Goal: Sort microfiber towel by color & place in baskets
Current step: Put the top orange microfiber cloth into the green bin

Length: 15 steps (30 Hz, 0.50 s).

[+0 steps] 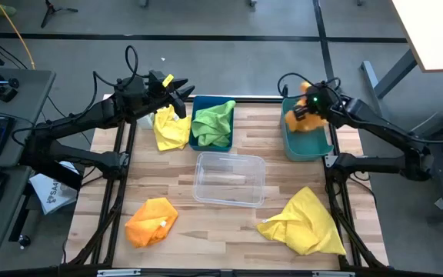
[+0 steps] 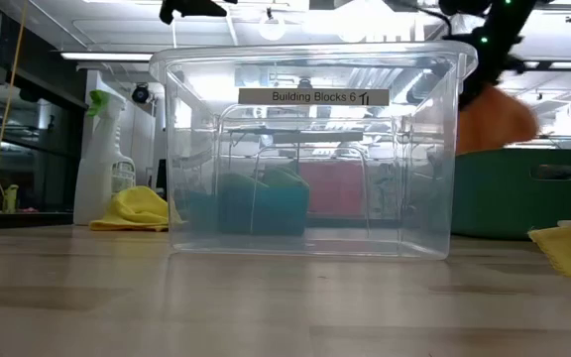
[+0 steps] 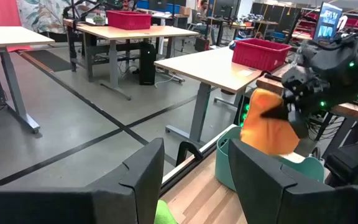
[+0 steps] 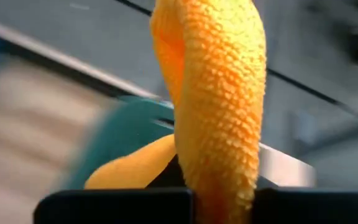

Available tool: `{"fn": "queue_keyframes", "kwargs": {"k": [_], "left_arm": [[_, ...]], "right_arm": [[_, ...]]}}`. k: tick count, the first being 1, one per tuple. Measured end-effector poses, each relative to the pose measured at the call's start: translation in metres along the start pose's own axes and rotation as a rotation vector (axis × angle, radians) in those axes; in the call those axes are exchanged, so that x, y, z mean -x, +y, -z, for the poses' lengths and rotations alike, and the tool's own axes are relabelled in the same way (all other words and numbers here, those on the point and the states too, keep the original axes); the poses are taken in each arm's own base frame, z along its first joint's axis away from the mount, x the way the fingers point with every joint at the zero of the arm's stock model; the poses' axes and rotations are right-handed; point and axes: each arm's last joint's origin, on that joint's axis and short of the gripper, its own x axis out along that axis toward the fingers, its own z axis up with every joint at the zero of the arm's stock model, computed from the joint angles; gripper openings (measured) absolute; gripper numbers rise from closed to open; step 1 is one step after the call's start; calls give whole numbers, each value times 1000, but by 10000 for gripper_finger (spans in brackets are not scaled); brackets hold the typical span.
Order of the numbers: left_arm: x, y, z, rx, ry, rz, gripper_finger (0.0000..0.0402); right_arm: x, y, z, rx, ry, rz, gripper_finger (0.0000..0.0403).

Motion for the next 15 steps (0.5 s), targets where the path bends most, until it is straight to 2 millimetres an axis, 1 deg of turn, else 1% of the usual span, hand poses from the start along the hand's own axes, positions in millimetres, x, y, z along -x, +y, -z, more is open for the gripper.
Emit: {"fn": "queue_keyframes", "kwargs": {"k": [3, 5, 7, 10, 13, 15], "left_arm": [[0, 0, 1, -2, 6, 1, 168], [0, 0, 2, 1, 22, 11, 168], [0, 0, 4, 13, 48, 33, 168], [2, -1, 6, 16, 74, 78, 168], [5, -1, 4, 20, 69, 109, 168], [6, -1, 3, 14, 62, 114, 168]], "right_arm": [[-5, 13, 4, 114, -6, -226, 0], [-7, 15, 11, 210, 30, -308, 0], [-10, 10, 19, 216, 61, -290, 0], [-9, -3, 32, 156, 61, -265, 0], [-9, -10, 47, 127, 57, -335, 0], [-11, -13, 57, 149, 57, -363, 0]]}}
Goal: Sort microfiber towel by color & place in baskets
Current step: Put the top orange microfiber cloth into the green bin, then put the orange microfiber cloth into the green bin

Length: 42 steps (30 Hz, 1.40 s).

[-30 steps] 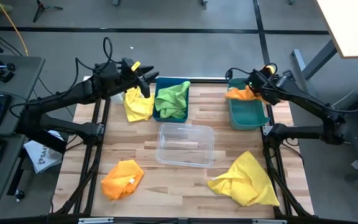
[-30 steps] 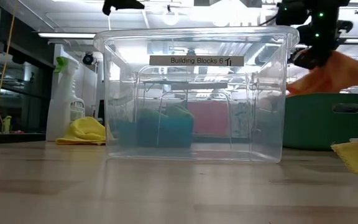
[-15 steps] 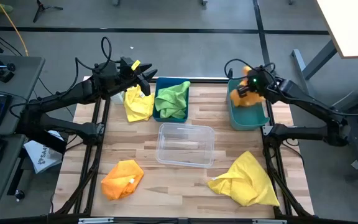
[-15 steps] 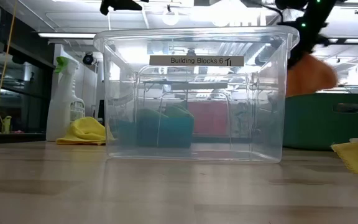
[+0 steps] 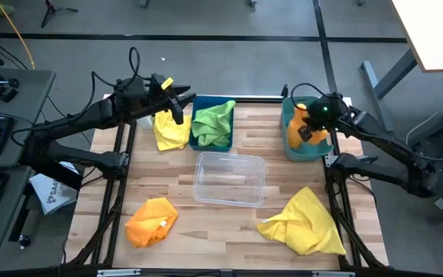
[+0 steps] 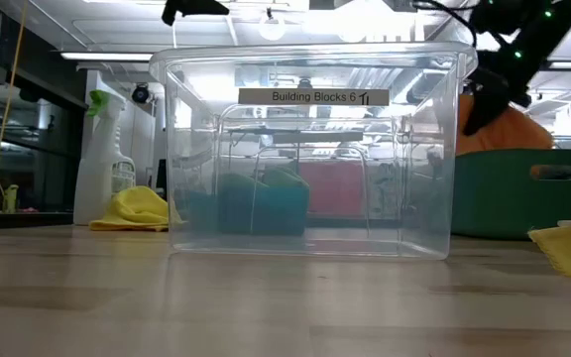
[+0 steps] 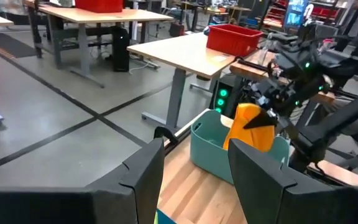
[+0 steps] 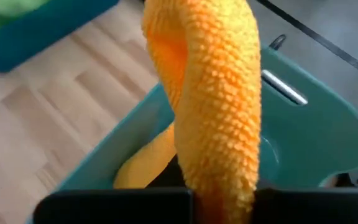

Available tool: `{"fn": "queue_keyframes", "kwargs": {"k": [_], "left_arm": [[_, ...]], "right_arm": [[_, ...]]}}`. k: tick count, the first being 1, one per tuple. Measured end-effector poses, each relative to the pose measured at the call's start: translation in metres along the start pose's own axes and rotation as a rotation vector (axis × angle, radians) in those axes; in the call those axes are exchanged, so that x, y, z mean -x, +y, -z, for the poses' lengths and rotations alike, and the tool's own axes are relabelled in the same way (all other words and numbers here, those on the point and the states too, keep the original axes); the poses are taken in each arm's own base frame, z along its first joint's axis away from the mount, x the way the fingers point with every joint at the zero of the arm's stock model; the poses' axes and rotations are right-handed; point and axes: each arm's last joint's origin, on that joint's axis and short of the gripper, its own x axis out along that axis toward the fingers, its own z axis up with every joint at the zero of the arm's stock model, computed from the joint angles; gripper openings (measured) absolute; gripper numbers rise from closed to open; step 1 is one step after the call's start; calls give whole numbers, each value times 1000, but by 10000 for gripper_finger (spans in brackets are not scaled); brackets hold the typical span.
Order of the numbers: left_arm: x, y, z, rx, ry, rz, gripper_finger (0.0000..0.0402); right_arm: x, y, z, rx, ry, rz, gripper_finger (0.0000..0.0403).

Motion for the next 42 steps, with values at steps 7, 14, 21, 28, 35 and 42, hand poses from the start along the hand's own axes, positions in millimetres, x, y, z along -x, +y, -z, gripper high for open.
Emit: {"fn": "queue_keyframes", "kwargs": {"k": [7, 14, 21, 28, 35, 42], "left_arm": [[1, 0, -1, 3, -7, 2, 168], [2, -1, -1, 29, -2, 31, 168], [2, -1, -1, 29, -3, 37, 168], [11, 0, -8, 39, -47, 53, 168], [21, 2, -12, 43, -70, 58, 168], [26, 0, 10, 134, 198, 167, 168]], "right_arm": [[-19, -6, -6, 118, 136, -80, 0], [-54, -12, -7, 199, 417, -117, 51], [-70, -8, -3, 281, 554, -148, 191], [-56, -6, -17, 302, 512, -153, 302], [-10, -11, -67, 226, 262, -149, 326], [11, 1, -104, 22, -18, -435, 326]]}}
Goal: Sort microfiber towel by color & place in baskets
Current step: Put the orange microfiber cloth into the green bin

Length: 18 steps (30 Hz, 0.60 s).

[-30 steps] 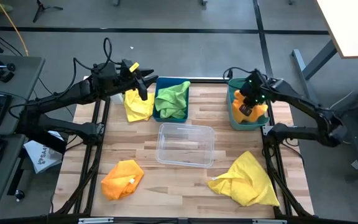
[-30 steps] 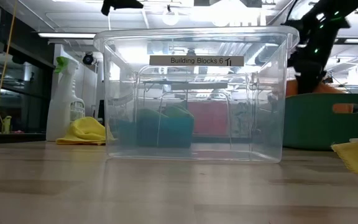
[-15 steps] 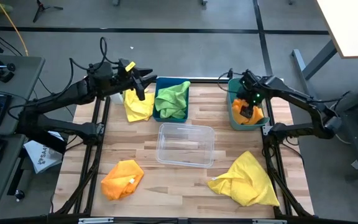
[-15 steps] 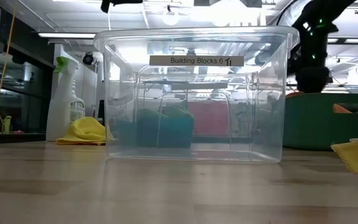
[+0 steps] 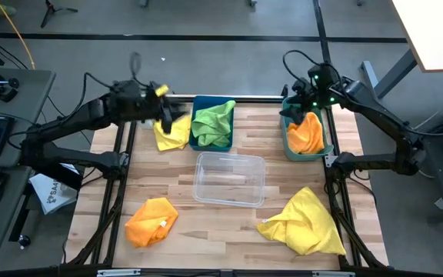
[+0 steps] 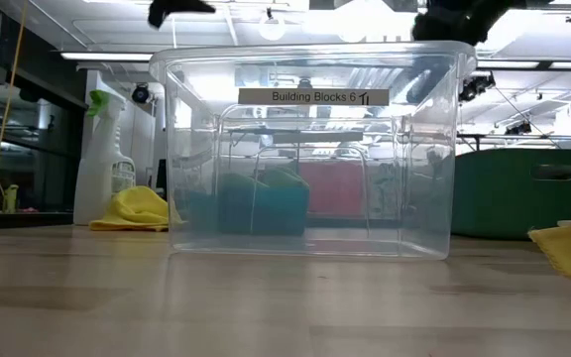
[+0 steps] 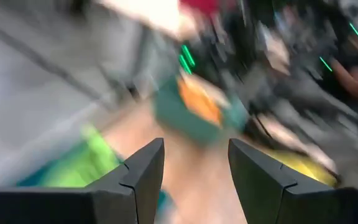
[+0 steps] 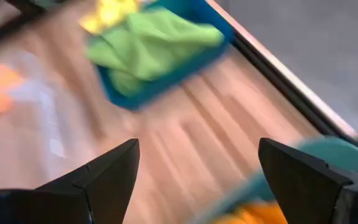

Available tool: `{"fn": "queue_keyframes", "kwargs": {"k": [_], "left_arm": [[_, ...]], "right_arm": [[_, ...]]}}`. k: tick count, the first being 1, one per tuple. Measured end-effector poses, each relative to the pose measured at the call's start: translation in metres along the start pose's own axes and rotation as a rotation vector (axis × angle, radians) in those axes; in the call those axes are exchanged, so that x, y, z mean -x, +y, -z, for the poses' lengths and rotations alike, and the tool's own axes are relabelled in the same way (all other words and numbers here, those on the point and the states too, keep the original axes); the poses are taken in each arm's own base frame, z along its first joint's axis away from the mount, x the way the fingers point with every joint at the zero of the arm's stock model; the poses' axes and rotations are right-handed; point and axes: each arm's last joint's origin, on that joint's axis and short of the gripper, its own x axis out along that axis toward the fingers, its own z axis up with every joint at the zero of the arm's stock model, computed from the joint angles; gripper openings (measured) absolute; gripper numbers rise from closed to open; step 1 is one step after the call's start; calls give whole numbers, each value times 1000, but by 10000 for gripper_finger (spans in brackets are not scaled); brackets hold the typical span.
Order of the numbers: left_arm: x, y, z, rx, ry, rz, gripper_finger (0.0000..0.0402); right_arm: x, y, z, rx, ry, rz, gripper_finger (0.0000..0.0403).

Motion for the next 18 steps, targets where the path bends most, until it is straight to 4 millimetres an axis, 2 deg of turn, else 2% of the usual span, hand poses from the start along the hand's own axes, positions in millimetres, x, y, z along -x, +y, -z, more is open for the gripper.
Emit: {"fn": "queue_keyframes", "kwargs": {"k": [4, 7, 13, 18], "left_arm": [[1, -16, 35, 162, 443, 260, 168], [9, -40, 62, 226, 704, 304, 168], [27, -88, 118, 174, 868, 232, 168], [40, -106, 178, 115, 1012, 126, 168]], "right_arm": [[-7, 12, -4, 39, -9, -45, 326], [-13, 21, -4, 69, 9, -71, 326], [-19, 35, -5, 125, 10, -116, 326], [-20, 38, -6, 137, 2, -119, 326]]}}
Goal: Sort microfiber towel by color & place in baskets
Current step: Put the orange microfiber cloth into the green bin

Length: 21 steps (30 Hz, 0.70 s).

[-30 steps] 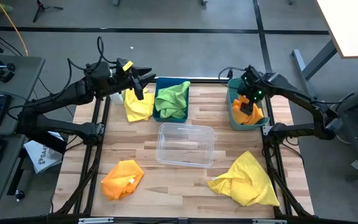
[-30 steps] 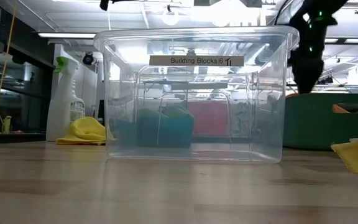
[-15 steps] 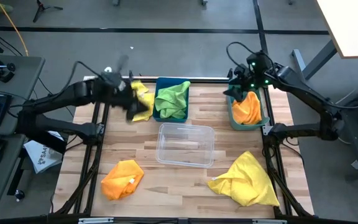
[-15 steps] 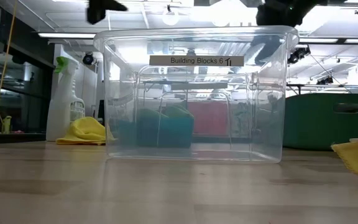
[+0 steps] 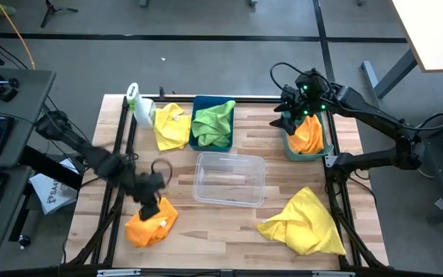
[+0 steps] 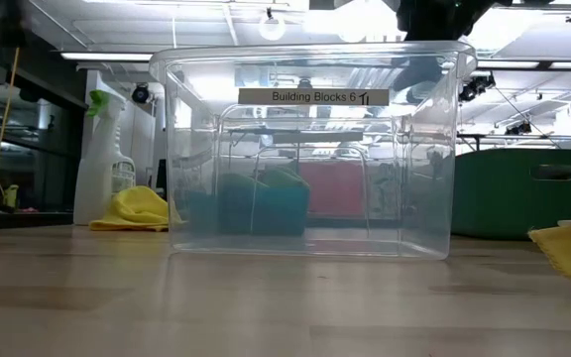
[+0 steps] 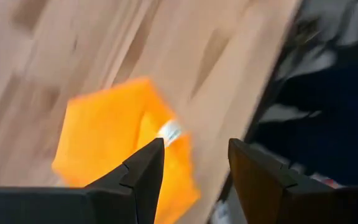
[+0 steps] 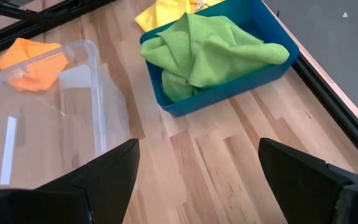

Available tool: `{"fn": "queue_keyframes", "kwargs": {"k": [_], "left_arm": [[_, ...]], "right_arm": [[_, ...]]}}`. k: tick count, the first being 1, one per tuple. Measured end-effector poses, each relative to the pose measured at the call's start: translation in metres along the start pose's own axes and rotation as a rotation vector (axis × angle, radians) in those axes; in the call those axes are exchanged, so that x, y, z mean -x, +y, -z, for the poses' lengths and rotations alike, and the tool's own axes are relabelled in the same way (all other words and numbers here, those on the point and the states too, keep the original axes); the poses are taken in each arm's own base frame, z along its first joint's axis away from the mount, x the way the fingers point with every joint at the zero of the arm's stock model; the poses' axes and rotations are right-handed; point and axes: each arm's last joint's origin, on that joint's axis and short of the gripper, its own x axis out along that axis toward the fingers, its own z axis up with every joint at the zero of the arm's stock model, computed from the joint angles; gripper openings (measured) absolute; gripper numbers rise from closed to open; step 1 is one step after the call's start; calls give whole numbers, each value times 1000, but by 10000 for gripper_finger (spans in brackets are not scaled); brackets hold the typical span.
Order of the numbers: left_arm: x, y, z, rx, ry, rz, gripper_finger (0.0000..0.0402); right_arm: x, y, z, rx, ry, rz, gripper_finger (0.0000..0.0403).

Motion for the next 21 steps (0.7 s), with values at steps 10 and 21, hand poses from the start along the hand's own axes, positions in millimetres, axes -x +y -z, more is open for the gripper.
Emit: {"fn": "queue_keyframes", "kwargs": {"k": [10, 21], "left_arm": [[-56, -9, 44, -106, 132, -201, 168], [-93, -17, 73, -169, 224, -296, 169]], "right_arm": [[0, 0, 0, -1, 2, 1, 326], [0, 0, 1, -14, 9, 2, 326]]}}
